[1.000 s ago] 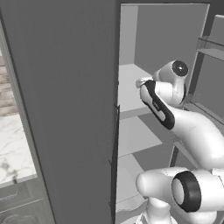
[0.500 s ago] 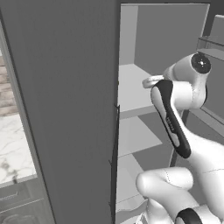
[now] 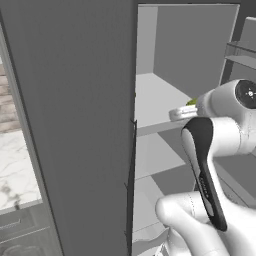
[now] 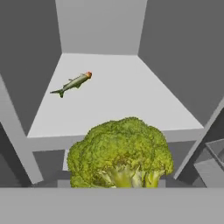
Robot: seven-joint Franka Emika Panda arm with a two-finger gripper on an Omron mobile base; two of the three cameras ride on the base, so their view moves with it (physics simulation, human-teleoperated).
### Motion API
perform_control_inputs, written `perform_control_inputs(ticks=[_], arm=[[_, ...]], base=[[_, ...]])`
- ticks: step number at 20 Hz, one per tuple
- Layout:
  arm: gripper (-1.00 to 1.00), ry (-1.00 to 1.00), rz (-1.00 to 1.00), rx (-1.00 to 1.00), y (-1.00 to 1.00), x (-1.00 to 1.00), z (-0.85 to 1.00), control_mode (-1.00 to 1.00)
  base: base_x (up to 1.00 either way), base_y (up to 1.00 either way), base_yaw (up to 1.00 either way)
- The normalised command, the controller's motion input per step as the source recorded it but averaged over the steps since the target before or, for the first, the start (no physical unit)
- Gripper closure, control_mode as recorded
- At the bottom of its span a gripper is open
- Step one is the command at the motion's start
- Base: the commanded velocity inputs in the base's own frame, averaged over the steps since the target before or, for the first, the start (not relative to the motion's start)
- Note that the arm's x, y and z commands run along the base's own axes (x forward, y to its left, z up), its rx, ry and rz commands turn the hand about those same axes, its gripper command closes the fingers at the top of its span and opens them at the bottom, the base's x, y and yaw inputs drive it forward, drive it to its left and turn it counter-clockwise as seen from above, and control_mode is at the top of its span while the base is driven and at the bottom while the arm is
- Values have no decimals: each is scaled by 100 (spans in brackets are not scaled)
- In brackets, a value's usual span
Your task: Take the cheese, fish, and broccoli from the fridge and place them on the plate on the dining counter to create an appetizer plate.
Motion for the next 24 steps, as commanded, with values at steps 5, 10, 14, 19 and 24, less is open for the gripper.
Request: perform_control_inputs(ticks=[5,10,14,19,24], arm=[[100,0,0,0,-3,-20,0,100],[100,0,0,0,0,0,0,100],[100,0,0,0,0,0,0,100],[100,0,0,0,0,0,0,100],[100,0,0,0,0,0,0,100]], base=[[-80,-11,-1],[-100,4,0],[-100,53,1],[-100,78,4],[-100,61,5]])
